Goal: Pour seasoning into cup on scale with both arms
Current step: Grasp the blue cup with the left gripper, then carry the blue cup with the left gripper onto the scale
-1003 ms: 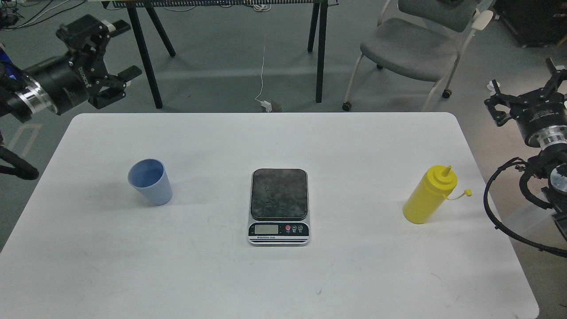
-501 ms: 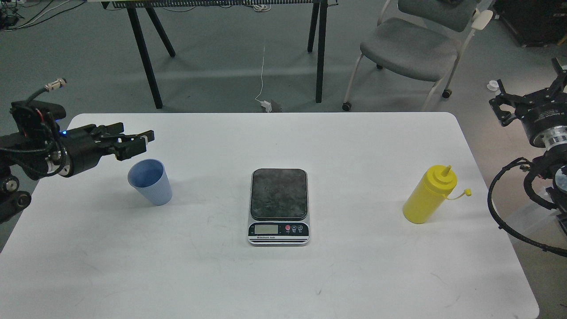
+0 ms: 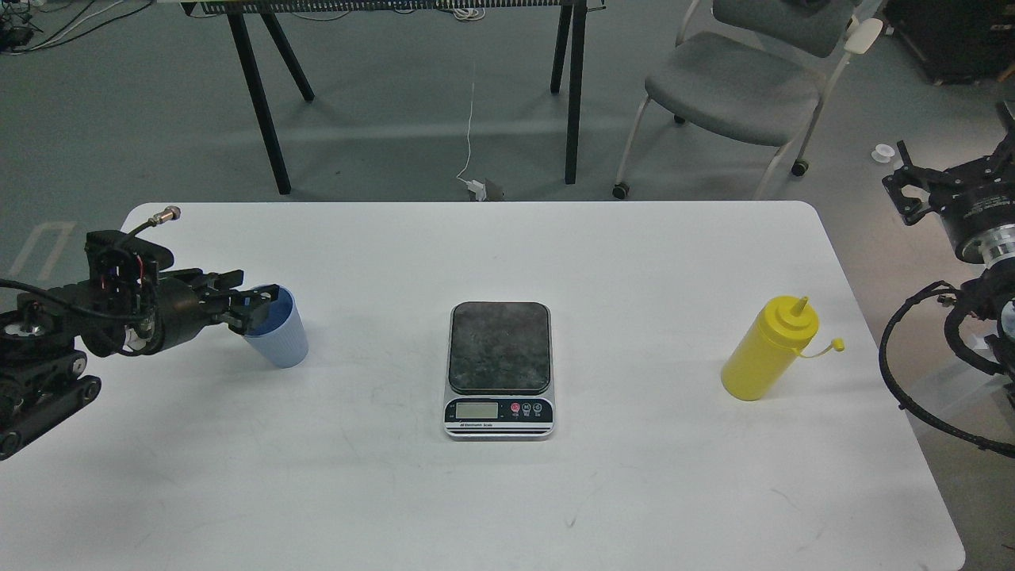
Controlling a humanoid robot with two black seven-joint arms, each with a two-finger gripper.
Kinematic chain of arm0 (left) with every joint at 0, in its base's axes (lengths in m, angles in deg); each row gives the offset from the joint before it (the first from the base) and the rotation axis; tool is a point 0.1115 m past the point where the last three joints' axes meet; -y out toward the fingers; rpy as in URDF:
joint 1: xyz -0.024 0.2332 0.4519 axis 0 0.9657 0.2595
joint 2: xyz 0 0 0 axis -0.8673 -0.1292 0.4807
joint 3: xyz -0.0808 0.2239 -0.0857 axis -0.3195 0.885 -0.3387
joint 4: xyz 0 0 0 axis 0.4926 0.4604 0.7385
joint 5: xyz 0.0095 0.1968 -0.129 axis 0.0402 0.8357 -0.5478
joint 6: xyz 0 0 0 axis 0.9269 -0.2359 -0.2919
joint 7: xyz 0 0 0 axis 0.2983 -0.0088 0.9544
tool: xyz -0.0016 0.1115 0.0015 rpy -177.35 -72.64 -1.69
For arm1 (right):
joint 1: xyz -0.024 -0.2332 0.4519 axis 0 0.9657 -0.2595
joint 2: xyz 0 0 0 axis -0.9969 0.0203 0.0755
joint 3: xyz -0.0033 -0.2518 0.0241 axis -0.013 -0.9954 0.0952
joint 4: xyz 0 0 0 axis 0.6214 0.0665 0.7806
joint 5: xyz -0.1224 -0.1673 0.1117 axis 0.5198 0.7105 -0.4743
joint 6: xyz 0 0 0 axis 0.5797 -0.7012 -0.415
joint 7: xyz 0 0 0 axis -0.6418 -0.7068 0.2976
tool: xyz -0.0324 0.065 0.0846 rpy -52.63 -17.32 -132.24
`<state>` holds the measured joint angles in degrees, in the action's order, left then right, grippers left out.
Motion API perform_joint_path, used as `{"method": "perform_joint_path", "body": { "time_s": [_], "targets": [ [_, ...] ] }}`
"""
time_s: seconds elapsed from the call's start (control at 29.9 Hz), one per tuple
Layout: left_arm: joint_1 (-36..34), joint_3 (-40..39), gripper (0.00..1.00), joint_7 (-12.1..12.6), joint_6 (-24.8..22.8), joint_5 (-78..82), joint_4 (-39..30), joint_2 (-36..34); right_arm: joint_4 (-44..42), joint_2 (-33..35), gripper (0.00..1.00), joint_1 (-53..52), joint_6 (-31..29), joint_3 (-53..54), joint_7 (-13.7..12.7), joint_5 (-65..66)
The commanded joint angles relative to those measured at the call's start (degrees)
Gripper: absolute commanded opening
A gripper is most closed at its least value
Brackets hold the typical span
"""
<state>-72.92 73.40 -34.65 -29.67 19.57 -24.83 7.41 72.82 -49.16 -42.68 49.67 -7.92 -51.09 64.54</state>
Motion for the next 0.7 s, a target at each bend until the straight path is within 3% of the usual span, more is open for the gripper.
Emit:
{"method": "perform_joint_path", "body": {
  "time_s": [0.0, 0.27, 0.4, 0.57, 0.67],
  "targets": [
    [-0.3, 1.2, 0.28, -0.5, 0.0, 0.0, 1.2, 0.2, 0.0, 0.2, 1.00, 0.0, 0.0, 0.0, 0.0, 0.0],
    [-0.2, 1.3, 0.06, -0.6, 0.0, -0.1, 1.2, 0.2, 0.0, 0.6, 1.00, 0.0, 0.0, 0.0, 0.1, 0.0],
    [-0.9, 1.1, 0.04, -0.9, -0.1, -0.9, 0.7, 0.1, 0.0, 0.8, 1.00, 0.3, 0.0, 0.0, 0.1, 0.0],
    [-6.3, 1.0, 0.03, -3.5, -1.4, -1.7, -3.7, -0.8, 0.0, 1.8, 1.00, 0.3, 0.0, 0.1, 0.1, 0.0],
    [-11.8, 0.9, 0.03, -3.4, -6.3, -2.3, -8.3, -1.6, 0.0, 2.5, 1.00, 0.3, 0.0, 0.2, 0.1, 0.0]
  ]
}}
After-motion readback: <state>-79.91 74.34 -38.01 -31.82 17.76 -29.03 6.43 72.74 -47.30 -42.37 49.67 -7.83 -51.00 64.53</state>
